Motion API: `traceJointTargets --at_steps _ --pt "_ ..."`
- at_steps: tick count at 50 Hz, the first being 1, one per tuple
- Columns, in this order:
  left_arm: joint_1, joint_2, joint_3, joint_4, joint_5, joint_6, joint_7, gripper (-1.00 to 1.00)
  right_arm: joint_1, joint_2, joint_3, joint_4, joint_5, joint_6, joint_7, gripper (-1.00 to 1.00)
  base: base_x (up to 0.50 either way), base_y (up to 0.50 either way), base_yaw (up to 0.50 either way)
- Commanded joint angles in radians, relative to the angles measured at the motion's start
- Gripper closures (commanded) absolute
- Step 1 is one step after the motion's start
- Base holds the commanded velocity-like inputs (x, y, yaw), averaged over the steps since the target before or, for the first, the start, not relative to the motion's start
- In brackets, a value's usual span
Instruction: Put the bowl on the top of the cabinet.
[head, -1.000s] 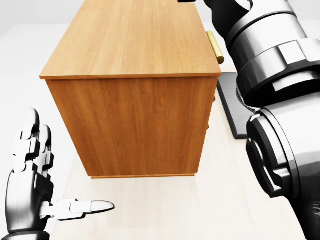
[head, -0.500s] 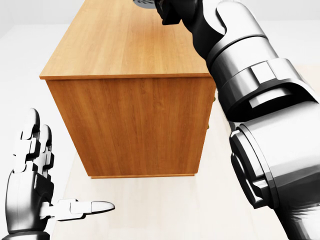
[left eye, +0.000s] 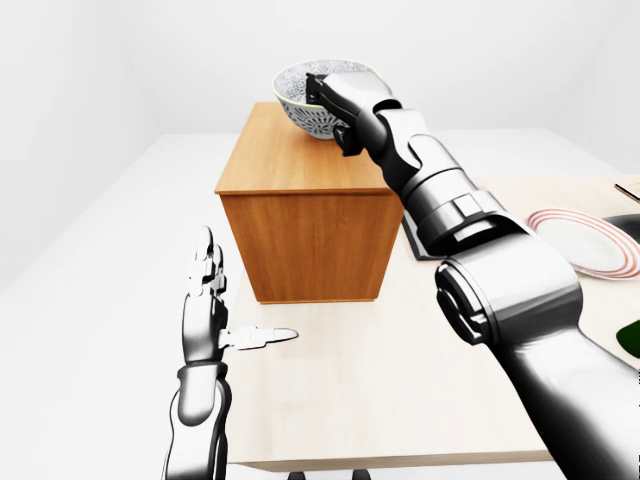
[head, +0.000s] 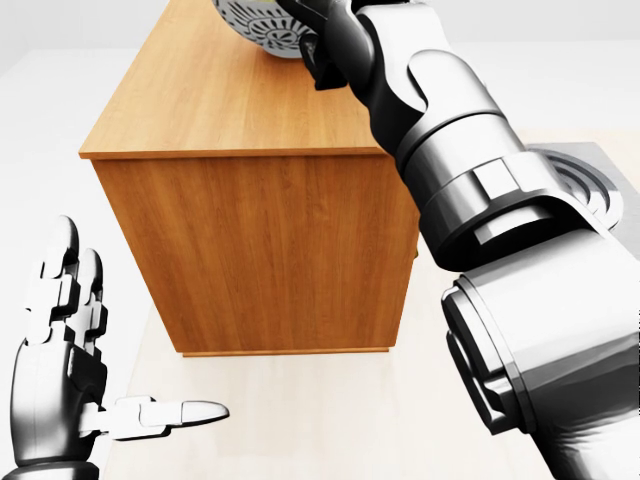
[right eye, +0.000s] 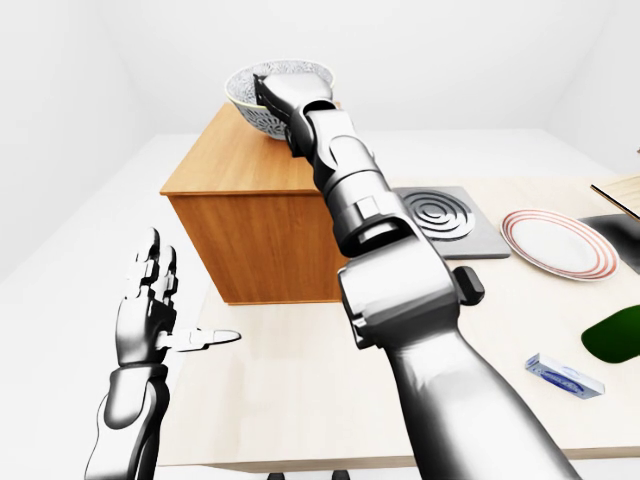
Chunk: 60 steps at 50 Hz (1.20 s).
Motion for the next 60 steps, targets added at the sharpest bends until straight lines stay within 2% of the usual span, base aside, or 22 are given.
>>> traceJointTargets --at_steps 1,9,10,11,12,25,32,42,60 --pt "0.001 0.000 -0.001 0.006 0.000 0.000 -0.001 -1.00 0.020 0.008 -0.006 -0.015 -0.019 0.000 -0.032 1.00 0.00 0.00 0.00" --pt "0.002 0.000 -0.002 0.003 0.001 0.000 -0.003 -1.00 0.026 0.006 -0.006 -0.014 -0.022 0.000 -0.030 1.00 0.00 0.00 0.00" --pt "0.001 0.000 -0.003 0.004 0.001 0.000 -0.003 -1.00 0.026 0.006 -0.006 -0.014 -0.023 0.000 -0.032 0.85 0.00 0.00 0.00" --pt "0.002 0.000 -0.003 0.003 0.002 0.000 -0.003 -1.00 0.026 0.006 -0.006 -0.013 -0.023 0.000 -0.031 -0.49 0.00 0.00 0.00" --pt "0.002 0.000 -0.003 0.003 0.002 0.000 -0.003 -1.00 0.026 0.005 -0.005 -0.013 -0.025 0.000 -0.032 -1.00 0.00 0.00 0.00" --pt "0.005 0.000 -0.004 -0.002 0.001 0.000 -0.006 -1.00 0.012 -0.002 -0.012 -0.014 -0.021 0.000 -0.022 -1.00 0.00 0.00 0.00" --pt "0.005 0.000 -0.003 0.003 0.000 0.000 -0.006 -1.00 -0.034 -0.031 -0.021 -0.011 -0.014 0.000 -0.001 -1.00 0.00 0.00 0.00" --pt "0.003 -0.001 -0.003 0.004 0.003 0.000 -0.005 -1.00 -0.141 -0.135 -0.038 0.000 -0.031 0.000 0.048 -1.00 0.00 0.00 0.00" --pt "-0.005 0.000 0.002 0.005 0.005 0.000 0.004 -1.00 -0.289 -0.362 -0.082 0.015 -0.088 0.000 0.126 -1.00 0.00 0.00 0.00"
